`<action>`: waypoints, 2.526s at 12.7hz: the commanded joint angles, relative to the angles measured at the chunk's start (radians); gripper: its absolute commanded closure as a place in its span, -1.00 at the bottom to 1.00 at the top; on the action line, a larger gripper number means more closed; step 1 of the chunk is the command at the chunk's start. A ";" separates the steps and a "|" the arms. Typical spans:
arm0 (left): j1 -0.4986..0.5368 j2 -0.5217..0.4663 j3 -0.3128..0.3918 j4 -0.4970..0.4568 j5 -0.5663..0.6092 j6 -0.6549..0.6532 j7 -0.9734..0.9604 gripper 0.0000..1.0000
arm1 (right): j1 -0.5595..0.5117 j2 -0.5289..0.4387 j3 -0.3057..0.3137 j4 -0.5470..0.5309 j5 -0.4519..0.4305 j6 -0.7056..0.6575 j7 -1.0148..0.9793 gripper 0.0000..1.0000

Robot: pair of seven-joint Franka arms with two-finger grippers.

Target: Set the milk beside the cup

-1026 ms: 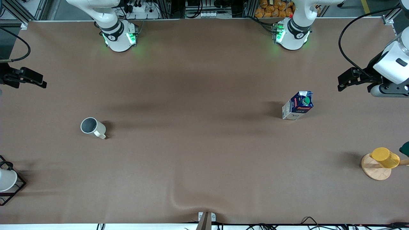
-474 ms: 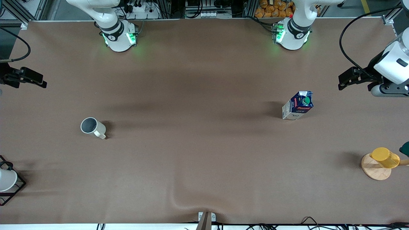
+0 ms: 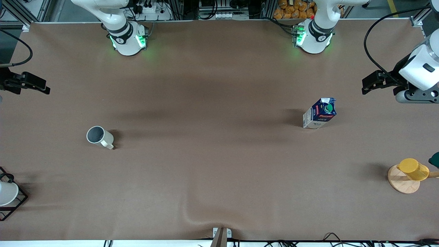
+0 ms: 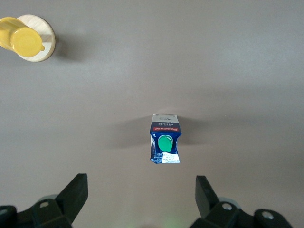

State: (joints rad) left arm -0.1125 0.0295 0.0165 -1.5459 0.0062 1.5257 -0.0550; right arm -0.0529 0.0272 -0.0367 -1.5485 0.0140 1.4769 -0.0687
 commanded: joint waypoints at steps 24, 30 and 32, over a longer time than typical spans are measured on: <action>0.034 -0.043 -0.016 -0.477 -0.025 0.350 -0.058 -1.00 | -0.107 0.296 -0.008 0.004 0.006 0.075 -0.011 -1.00; 0.008 0.027 -0.030 -0.491 -0.077 0.399 -0.057 -1.00 | -0.099 0.376 -0.006 -0.066 0.003 0.284 -0.203 -1.00; 0.008 0.041 -0.030 -0.497 -0.075 0.398 -0.057 -1.00 | -0.093 0.373 -0.006 -0.149 0.003 0.414 -0.204 -1.00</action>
State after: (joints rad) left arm -0.1059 0.0693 -0.0118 -2.0306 -0.0488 1.9115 -0.1001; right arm -0.1434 0.4125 -0.0499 -1.6230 0.0141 1.7987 -0.2497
